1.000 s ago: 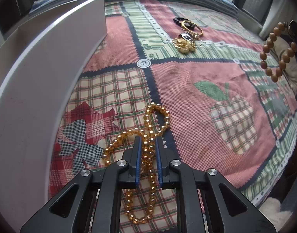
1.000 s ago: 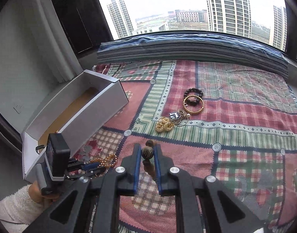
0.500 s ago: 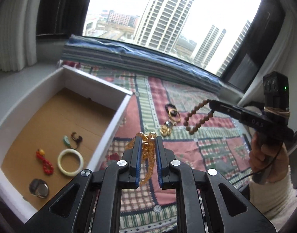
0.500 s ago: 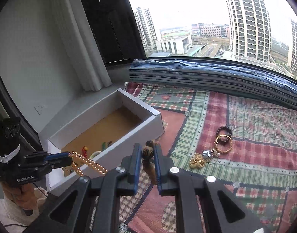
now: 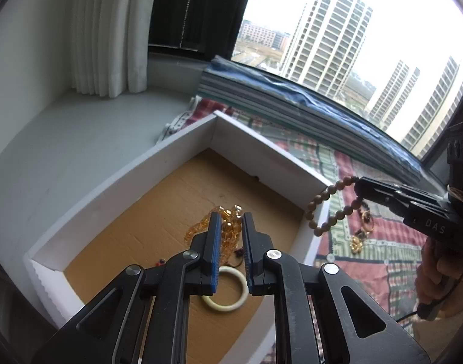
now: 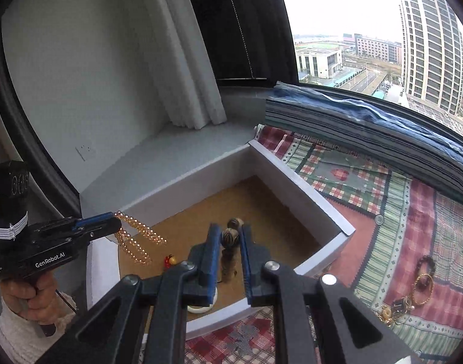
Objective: Organize jewelry
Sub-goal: 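Carry the amber necklace and wooden beads into the white box and open both grippers, then withdraw both grippers from the box back over the quilt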
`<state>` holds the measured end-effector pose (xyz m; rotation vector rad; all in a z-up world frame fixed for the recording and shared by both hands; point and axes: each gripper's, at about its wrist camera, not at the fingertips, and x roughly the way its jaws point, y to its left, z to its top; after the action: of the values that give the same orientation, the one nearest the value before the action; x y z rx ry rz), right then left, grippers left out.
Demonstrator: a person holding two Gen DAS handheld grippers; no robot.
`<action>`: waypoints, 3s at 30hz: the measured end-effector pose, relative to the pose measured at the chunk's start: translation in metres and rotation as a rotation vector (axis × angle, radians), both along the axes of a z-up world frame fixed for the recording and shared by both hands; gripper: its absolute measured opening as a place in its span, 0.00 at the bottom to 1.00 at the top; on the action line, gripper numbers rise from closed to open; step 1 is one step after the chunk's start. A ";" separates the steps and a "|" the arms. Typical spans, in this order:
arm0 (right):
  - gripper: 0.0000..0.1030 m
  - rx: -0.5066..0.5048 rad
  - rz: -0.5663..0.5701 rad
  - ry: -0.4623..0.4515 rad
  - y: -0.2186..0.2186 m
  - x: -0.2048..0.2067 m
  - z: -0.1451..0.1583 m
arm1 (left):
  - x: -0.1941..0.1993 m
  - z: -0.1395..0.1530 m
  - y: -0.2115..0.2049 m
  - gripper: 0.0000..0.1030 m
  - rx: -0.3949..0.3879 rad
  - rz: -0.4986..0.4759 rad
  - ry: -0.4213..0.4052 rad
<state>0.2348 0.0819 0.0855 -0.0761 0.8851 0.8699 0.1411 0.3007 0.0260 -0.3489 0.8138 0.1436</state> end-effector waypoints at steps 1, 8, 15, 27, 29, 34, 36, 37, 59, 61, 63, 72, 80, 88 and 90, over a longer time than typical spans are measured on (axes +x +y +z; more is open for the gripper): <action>0.13 -0.015 0.009 0.020 0.009 0.007 -0.010 | 0.007 -0.010 0.005 0.11 -0.003 0.009 0.017; 0.14 -0.146 0.013 0.109 0.052 0.042 -0.083 | 0.032 -0.066 0.019 0.12 -0.007 0.041 0.103; 0.39 -0.113 -0.073 0.071 0.029 0.050 -0.079 | 0.019 -0.062 0.017 0.63 0.036 0.085 0.080; 0.68 -0.111 -0.198 -0.109 -0.080 -0.032 -0.020 | -0.048 0.000 -0.087 0.88 0.120 -0.072 -0.096; 0.68 -0.127 -0.213 -0.125 -0.103 -0.048 -0.017 | -0.055 0.003 -0.111 0.88 0.098 -0.118 -0.112; 0.68 -0.177 -0.258 -0.168 -0.156 -0.086 -0.021 | -0.066 0.000 -0.164 0.89 0.020 -0.201 -0.135; 0.68 -0.195 -0.283 -0.183 -0.177 -0.099 -0.025 | -0.069 -0.005 -0.183 0.89 0.010 -0.224 -0.139; 0.68 -0.203 -0.302 -0.190 -0.187 -0.105 -0.028 | -0.070 -0.008 -0.192 0.89 0.008 -0.234 -0.136; 0.68 -0.218 -0.657 -0.088 -0.316 -0.189 -0.107 | -0.089 -0.082 -0.282 0.90 0.035 -0.346 0.003; 0.68 -0.211 -0.665 -0.067 -0.318 -0.190 -0.112 | -0.090 -0.085 -0.285 0.90 0.039 -0.355 0.007; 0.68 -0.213 -0.670 -0.061 -0.318 -0.192 -0.115 | -0.090 -0.087 -0.287 0.90 0.038 -0.361 0.011; 0.68 -0.220 -0.644 -0.060 -0.306 -0.194 -0.118 | -0.090 -0.090 -0.287 0.90 0.059 -0.354 0.012; 0.68 -0.223 -0.640 -0.064 -0.304 -0.194 -0.119 | -0.085 -0.094 -0.291 0.90 0.065 -0.354 0.025; 0.68 -0.219 -0.646 -0.059 -0.308 -0.194 -0.120 | -0.082 -0.097 -0.291 0.90 0.068 -0.355 0.033; 0.68 -0.219 -0.647 -0.065 -0.308 -0.193 -0.118 | -0.081 -0.098 -0.292 0.90 0.070 -0.354 0.036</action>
<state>0.0413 -0.2260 -0.0326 -0.0054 0.8671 0.1659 0.0602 0.0088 -0.0715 -0.1329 0.8911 -0.1531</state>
